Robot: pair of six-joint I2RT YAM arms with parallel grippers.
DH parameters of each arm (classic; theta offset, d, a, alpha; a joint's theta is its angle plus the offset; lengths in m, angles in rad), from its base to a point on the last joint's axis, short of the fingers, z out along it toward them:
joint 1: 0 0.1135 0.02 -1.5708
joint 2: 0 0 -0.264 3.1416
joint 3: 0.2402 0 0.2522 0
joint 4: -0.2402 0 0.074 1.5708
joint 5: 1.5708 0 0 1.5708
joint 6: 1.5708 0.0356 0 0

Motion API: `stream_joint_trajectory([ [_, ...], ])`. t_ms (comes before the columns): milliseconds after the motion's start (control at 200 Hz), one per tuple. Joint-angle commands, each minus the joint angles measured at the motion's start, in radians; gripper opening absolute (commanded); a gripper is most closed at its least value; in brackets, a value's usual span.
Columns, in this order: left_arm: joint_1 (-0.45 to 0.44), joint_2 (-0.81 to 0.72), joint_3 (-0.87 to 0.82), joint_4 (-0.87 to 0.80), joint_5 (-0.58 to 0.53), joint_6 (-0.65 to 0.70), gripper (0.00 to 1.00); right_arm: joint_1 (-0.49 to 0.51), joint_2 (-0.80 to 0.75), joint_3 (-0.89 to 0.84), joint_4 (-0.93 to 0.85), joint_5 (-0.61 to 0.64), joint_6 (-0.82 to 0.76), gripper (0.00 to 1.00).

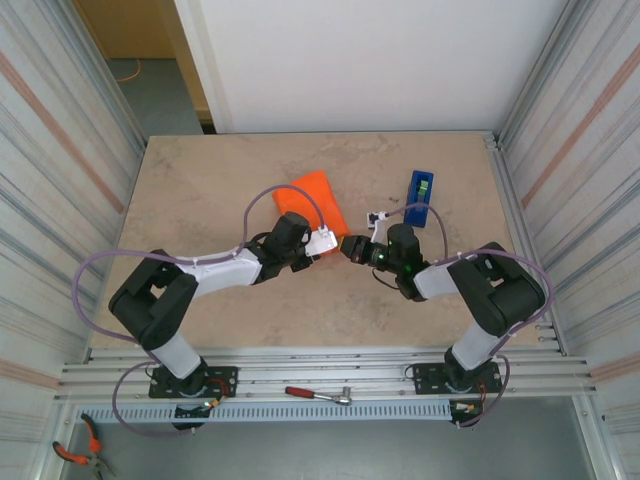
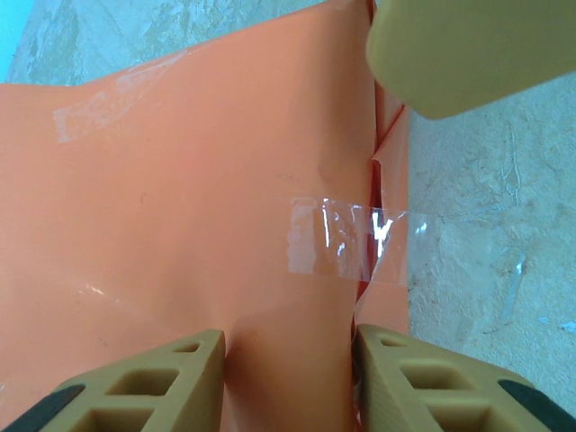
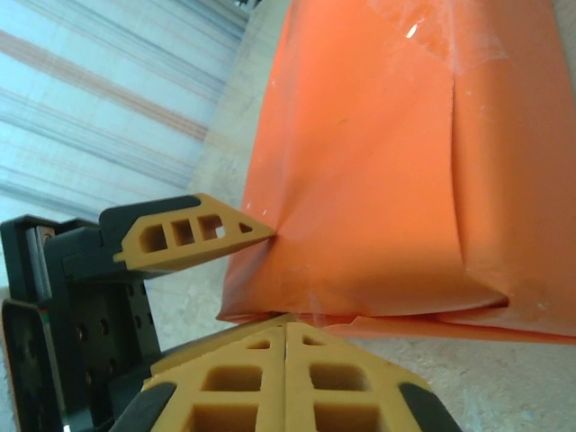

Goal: Wrap the gift box in paper
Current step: Wrap the gift box with the wrapping paper.

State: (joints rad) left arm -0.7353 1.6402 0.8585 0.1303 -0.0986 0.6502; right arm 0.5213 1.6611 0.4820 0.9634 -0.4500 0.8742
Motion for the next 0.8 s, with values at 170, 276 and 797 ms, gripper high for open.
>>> stream_joint_trajectory([
  [170, -0.01, 0.029, 0.011, -0.05, 0.003, -0.002, 0.41, 0.03, 0.013, -0.013, 0.007, -0.038, -0.008, 0.0],
  [276, -0.01, 0.029, 0.009, -0.049, 0.003, -0.002, 0.41, 0.048, 0.031, -0.007, 0.015, -0.038, -0.004, 0.0],
  [797, -0.011, 0.027, 0.008, -0.047, 0.003, 0.002, 0.4, 0.056, 0.141, 0.052, 0.054, -0.039, 0.013, 0.0],
])
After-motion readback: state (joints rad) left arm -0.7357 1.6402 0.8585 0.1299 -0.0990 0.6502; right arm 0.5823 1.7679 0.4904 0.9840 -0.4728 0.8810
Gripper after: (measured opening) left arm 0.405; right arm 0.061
